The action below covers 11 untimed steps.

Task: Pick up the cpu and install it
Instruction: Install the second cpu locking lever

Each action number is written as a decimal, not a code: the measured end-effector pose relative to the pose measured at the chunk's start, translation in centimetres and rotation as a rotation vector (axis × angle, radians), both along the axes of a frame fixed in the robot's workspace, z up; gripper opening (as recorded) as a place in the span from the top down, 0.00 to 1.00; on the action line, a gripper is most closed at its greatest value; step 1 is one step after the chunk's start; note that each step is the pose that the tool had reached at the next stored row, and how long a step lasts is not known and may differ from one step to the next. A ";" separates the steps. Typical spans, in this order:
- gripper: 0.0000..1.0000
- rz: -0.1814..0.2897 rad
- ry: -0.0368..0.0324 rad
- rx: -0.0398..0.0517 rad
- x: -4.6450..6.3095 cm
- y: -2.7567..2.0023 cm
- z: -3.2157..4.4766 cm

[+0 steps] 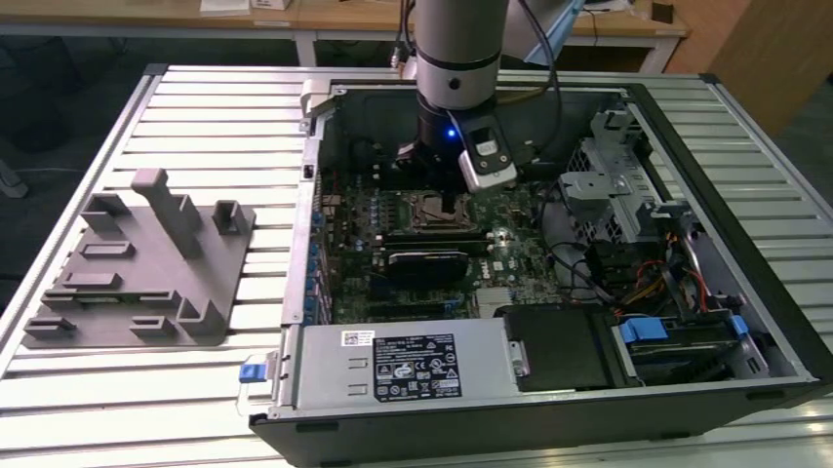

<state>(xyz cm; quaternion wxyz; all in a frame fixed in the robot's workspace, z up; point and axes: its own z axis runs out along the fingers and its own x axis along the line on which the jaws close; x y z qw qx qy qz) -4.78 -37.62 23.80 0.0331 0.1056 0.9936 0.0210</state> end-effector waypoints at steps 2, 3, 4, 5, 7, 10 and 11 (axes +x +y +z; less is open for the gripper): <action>0.89 0.003 0.0000 0.0013 0.0 -0.19 -0.06; 0.89 0.005 -0.0001 0.0016 0.0 -0.26 -0.10; 0.89 0.009 0.0000 0.0017 0.0 -0.31 -0.13; 0.89 0.015 -0.0001 0.0017 0.0 -0.36 -0.16; 0.89 0.026 0.0000 0.0017 0.0 -0.44 -0.23; 0.89 0.048 0.0001 0.0016 0.0 -0.54 -0.32; 0.89 0.057 0.0001 0.0016 -0.1 -0.58 -0.35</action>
